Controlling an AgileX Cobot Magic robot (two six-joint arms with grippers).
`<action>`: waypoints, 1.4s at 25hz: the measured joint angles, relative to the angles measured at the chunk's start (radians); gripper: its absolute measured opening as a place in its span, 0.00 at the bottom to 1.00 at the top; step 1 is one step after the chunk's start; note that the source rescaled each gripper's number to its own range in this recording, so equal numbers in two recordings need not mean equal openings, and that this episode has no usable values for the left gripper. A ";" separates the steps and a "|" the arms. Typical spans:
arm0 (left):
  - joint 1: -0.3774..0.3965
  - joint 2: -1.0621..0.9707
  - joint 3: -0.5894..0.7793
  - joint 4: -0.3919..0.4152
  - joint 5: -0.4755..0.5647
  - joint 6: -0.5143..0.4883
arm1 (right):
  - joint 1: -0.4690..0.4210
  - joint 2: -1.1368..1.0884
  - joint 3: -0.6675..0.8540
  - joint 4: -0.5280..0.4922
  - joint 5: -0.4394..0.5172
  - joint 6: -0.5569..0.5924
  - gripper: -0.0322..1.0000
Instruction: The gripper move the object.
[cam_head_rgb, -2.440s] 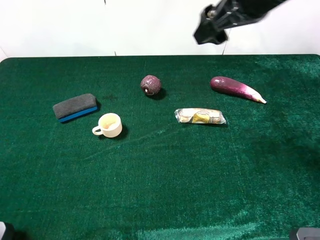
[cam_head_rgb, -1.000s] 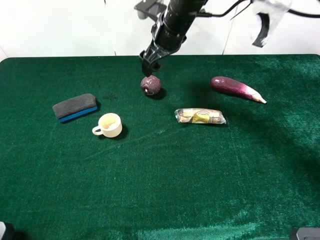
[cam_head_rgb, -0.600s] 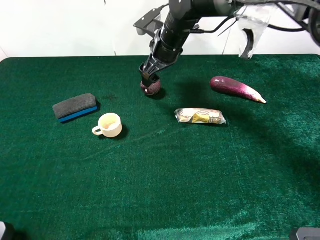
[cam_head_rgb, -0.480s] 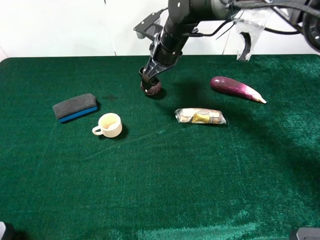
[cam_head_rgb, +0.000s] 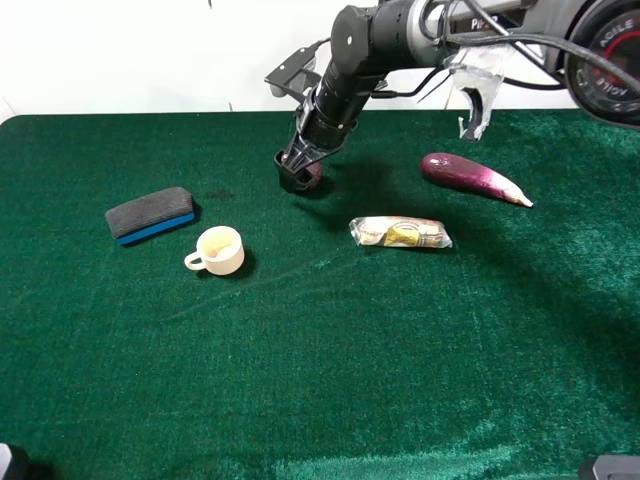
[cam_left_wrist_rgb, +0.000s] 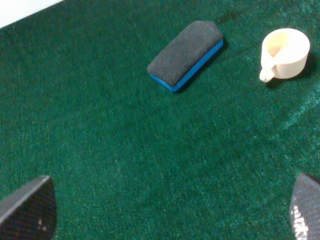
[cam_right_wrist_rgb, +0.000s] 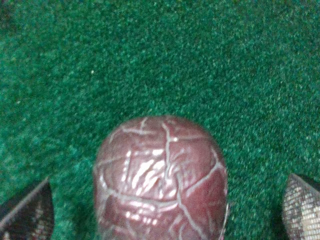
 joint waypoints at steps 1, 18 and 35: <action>0.000 0.000 0.000 0.000 0.000 0.000 | 0.000 0.008 0.000 0.001 -0.007 0.000 1.00; 0.000 0.000 0.000 0.000 0.000 0.000 | 0.000 0.046 0.000 0.007 -0.052 -0.001 1.00; 0.000 0.000 0.000 0.000 0.000 0.000 | 0.000 0.046 0.000 0.009 -0.032 0.000 0.03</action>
